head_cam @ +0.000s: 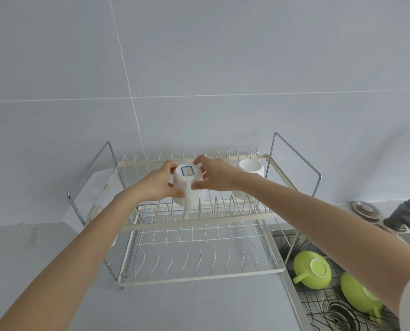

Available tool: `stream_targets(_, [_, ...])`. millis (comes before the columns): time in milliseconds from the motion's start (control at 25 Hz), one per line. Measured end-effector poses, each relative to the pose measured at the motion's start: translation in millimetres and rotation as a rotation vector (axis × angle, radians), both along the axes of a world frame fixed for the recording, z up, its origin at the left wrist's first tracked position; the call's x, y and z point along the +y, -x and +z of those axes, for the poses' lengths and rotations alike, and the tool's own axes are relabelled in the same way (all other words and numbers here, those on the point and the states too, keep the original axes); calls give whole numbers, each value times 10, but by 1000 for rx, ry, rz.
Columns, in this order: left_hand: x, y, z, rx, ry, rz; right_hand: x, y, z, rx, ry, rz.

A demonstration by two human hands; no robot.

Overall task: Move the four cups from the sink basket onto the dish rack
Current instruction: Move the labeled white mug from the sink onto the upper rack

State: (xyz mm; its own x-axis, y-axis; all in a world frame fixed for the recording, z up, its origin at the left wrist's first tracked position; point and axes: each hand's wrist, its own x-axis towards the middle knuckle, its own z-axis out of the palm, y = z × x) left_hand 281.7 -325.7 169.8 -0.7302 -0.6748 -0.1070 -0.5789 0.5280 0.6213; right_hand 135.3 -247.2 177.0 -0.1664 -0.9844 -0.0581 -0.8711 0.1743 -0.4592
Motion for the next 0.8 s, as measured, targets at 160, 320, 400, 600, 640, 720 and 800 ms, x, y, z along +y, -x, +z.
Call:
stream_targets(160, [-18,3,-16,-13,-19,8,11,1,-3,-16,2,-1])
stream_targets(320, [-21,1,-30,-32,-20,17,38,-14,2,-17,3,-9])
stream_targets(400, [-10,-5,-12,-47,-16,15,56,-25,17,12,-1,-1])
stream_targets(600, [59,-74,93,-159,91,17,194,-35,131,171,-43,58])
stream_targets(640, [96,-92,132,-186,133,21,240,-30,164,190,-37,58])
stream_targets(720, [201,-128,237,-212,209,27,345,-20,237,211,-17,56])
stream_targets(800, [338,-155,357,-238,306,21,481,-14,314,238,6,59])
